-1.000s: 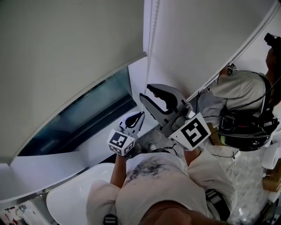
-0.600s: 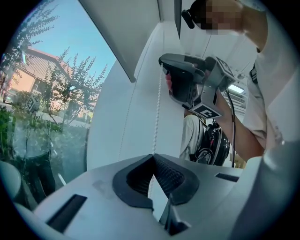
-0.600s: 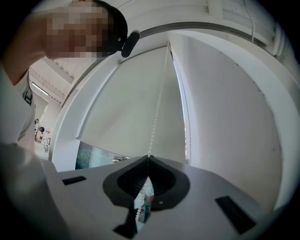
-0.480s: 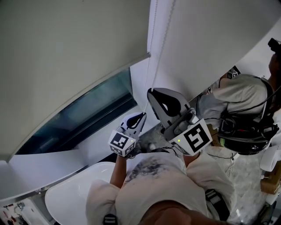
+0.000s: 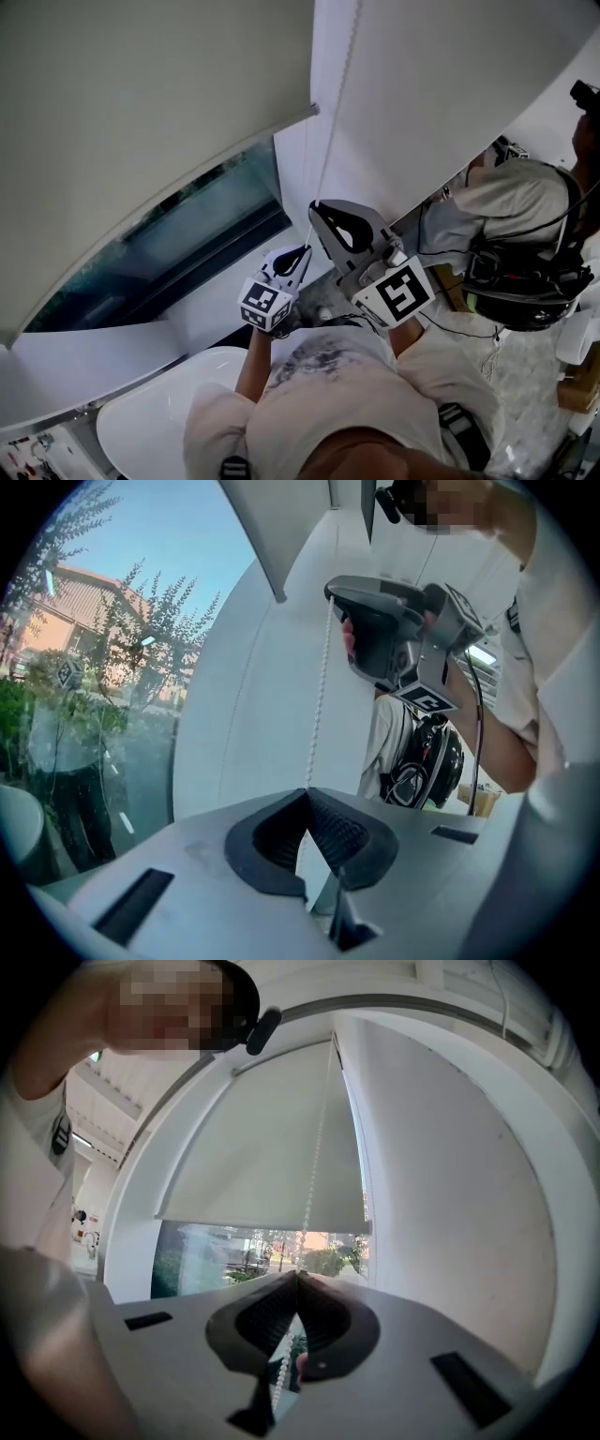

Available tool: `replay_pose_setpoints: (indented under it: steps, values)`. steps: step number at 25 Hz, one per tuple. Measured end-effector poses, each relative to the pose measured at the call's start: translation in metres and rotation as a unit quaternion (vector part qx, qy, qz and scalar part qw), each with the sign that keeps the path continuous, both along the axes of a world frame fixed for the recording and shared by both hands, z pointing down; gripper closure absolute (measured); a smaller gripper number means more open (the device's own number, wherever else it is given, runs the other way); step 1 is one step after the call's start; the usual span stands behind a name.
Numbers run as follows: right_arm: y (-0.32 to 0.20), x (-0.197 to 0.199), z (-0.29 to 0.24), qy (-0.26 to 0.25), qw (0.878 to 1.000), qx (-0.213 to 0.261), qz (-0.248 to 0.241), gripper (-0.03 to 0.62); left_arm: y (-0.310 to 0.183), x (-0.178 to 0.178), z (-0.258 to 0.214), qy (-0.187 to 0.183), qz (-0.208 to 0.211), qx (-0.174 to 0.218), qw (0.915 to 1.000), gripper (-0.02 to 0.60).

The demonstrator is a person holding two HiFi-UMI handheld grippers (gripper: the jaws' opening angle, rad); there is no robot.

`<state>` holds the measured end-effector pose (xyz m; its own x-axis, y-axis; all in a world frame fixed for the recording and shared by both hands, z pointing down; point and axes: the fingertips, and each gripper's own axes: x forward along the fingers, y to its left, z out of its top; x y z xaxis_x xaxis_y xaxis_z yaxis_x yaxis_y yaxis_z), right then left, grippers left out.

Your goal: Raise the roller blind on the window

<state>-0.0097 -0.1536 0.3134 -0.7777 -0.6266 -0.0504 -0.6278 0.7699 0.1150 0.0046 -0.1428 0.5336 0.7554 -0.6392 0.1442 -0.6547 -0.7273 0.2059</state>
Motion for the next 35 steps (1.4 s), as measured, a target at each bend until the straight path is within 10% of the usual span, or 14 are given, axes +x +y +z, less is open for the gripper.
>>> replay_pose_setpoints:
  steps: [35]
  values:
    - [0.015, -0.008, 0.170, 0.083, 0.988, -0.128, -0.014, 0.533, 0.024, 0.000, 0.173, -0.046, -0.005, -0.145, 0.9883, 0.574]
